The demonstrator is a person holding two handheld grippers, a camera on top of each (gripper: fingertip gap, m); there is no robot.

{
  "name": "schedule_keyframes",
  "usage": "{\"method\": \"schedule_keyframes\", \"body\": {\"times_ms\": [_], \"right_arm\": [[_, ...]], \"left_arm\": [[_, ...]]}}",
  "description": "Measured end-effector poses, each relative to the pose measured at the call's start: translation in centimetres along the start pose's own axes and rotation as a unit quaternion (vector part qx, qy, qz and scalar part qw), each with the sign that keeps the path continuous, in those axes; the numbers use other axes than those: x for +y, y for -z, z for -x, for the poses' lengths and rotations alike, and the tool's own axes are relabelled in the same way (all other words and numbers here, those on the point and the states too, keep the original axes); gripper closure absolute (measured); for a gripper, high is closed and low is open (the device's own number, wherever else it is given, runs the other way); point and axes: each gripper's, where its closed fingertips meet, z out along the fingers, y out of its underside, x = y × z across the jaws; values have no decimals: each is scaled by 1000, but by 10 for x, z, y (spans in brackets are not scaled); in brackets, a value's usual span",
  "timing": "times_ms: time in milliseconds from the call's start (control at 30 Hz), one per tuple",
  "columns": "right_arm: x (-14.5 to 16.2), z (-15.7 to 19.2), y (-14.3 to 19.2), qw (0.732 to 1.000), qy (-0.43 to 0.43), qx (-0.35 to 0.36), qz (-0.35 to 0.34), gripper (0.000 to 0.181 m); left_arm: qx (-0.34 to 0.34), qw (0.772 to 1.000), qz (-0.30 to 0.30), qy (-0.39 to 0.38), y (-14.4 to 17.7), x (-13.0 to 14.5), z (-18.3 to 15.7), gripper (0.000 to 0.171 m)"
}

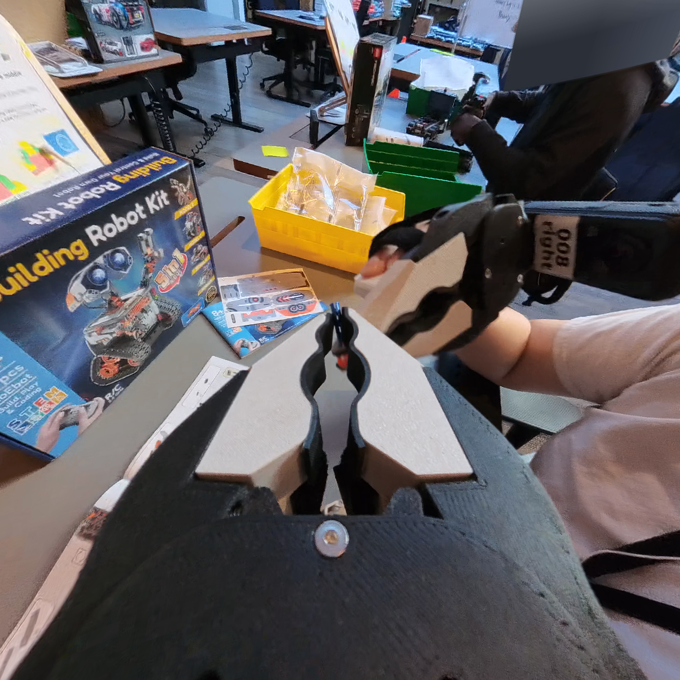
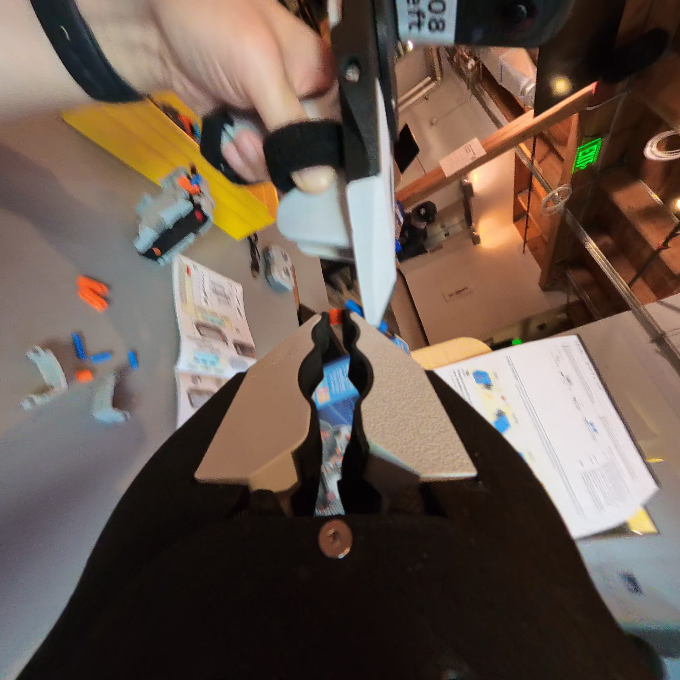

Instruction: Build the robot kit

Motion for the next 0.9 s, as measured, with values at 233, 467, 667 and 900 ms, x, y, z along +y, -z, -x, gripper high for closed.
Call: {"method": "schedule_keyframes", "body": {"times_ms": [233, 467, 667, 900], "right_arm": [[8, 4, -10, 999, -3, 1, 43, 176], [20, -1, -6, 997, -44, -14, 59, 176], [22, -21, 5, 988, -153, -8, 22, 176], [131, 100, 4, 880, -274, -328, 209, 176]], "left_arm": [[-33, 999, -1, -6, 6, -1, 11, 168], [43, 996, -46, 63, 9, -8, 10, 169], [119, 979, -84, 141, 5, -14, 12, 168], [70, 986, -72, 132, 7, -8, 27, 169]]}}
